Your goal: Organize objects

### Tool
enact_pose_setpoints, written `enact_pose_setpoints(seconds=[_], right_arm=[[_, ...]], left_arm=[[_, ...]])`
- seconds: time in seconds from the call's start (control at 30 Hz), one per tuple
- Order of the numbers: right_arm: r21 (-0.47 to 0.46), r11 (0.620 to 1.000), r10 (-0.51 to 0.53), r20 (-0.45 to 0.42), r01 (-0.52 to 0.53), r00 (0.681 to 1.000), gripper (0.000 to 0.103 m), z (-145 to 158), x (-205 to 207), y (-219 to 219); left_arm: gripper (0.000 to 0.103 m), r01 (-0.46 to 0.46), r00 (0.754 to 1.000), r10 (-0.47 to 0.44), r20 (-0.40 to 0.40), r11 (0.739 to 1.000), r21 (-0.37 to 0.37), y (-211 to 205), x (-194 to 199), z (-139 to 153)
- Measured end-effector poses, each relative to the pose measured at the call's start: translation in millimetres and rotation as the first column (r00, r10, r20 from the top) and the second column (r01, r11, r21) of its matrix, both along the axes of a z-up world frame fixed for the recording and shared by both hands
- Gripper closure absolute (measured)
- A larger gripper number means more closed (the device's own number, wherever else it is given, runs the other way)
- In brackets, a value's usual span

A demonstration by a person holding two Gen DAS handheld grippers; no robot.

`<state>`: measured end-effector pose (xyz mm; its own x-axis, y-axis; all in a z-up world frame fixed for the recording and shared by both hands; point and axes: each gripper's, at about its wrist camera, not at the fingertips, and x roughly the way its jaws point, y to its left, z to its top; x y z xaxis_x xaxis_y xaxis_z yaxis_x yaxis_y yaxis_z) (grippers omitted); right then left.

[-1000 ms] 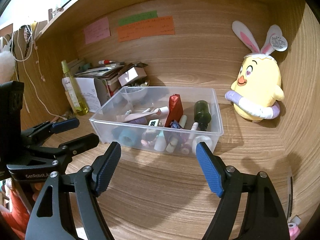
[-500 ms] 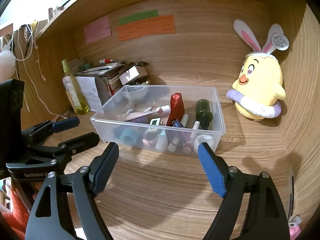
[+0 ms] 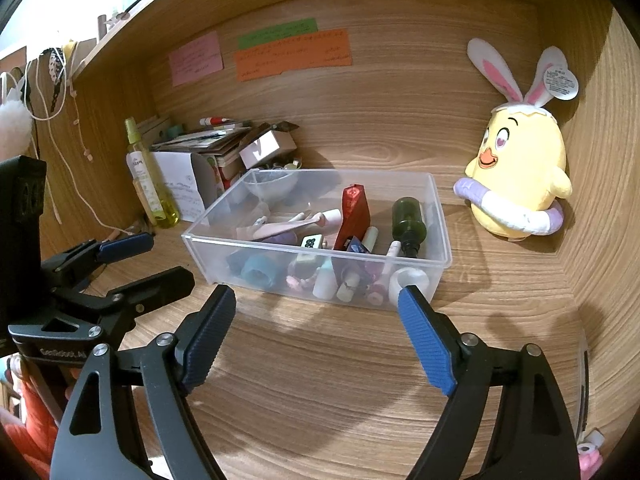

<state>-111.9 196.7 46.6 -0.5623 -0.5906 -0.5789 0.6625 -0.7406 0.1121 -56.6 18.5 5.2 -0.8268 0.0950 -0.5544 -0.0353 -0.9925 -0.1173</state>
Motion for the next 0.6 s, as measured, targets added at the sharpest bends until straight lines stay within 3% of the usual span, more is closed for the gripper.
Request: enact_pose_setpoints(seconds=[0.6], right_arm=[[-0.003, 1.000, -0.003, 0.029, 0.003, 1.000, 0.021, -6.3, -4.5, 2.1]], left_arm=[[0.005, -0.006, 1.000, 0.006, -0.003, 1.000, 0.021, -1.4, 1.6, -2.1]])
